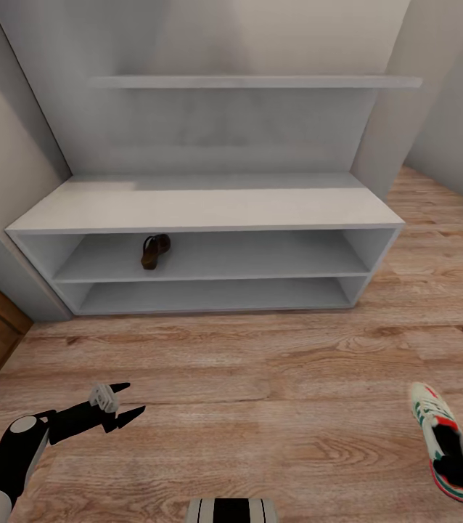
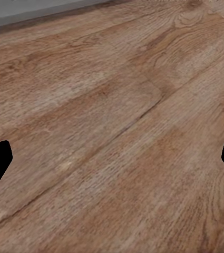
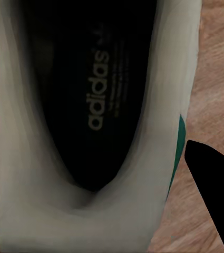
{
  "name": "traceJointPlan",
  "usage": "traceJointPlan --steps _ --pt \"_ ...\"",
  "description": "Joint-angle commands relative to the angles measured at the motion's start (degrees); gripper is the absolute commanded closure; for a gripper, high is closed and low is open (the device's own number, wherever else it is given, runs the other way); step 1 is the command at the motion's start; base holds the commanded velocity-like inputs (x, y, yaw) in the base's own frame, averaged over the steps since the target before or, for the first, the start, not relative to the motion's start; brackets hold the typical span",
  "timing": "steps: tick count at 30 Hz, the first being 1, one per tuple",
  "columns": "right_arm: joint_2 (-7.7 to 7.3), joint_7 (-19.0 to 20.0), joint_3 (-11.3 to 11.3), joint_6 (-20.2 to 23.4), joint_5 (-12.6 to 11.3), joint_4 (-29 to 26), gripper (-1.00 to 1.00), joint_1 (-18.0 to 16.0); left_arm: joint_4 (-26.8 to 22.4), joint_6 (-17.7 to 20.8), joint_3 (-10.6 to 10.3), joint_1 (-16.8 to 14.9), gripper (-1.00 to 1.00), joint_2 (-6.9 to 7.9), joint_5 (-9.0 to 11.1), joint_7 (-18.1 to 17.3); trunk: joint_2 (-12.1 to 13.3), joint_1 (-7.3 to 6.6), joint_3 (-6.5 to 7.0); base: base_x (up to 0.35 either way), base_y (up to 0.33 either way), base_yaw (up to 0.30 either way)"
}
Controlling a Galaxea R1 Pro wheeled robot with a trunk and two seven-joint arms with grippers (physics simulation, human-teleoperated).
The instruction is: Pick up the two gym shoes and the two sandals from the corridor floor and place them onto the hallstand (shoe rack) in the corridor, making sure they are on the rack and not on the floor. Arrange them so the two gym shoes are next to each other and the two sandals are next to each other.
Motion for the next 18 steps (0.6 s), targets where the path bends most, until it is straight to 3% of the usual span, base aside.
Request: traceJointPlan --steps 1,4,7,18 --pt "1.07 0.0 0.1 1.6 0.6 -2.1 1.00 -0.6 -0.1 -0.6 0.3 0.0 -1.00 -0.05 -0.6 -0.2 0.0 -0.01 -0.05 0.000 0.000 0.000" --pt "3.85 -0.1 0.5 4.5 0.8 -7.2 1.00 -1.4 -0.1 -0.6 0.3 0.0 -1.00 -0.06 -0.6 -0.2 0.0 -0.01 -0.05 0.000 0.000 0.000" --pt "5.34 -0.1 1.8 6.2 1.0 -11.7 1.00 -1.8 0.0 -0.6 0.3 0.0 -1.00 -0.06 -0.6 -0.2 0.0 -0.01 -0.05 0.000 0.000 0.000" --pt "6.47 0.0 2.9 6.4 1.0 -14.1 1.00 -1.9 -0.1 -0.6 0.2 0.0 -1.00 -0.11 -0.6 -0.2 0.0 -0.01 -0.05 0.000 0.000 0.000"
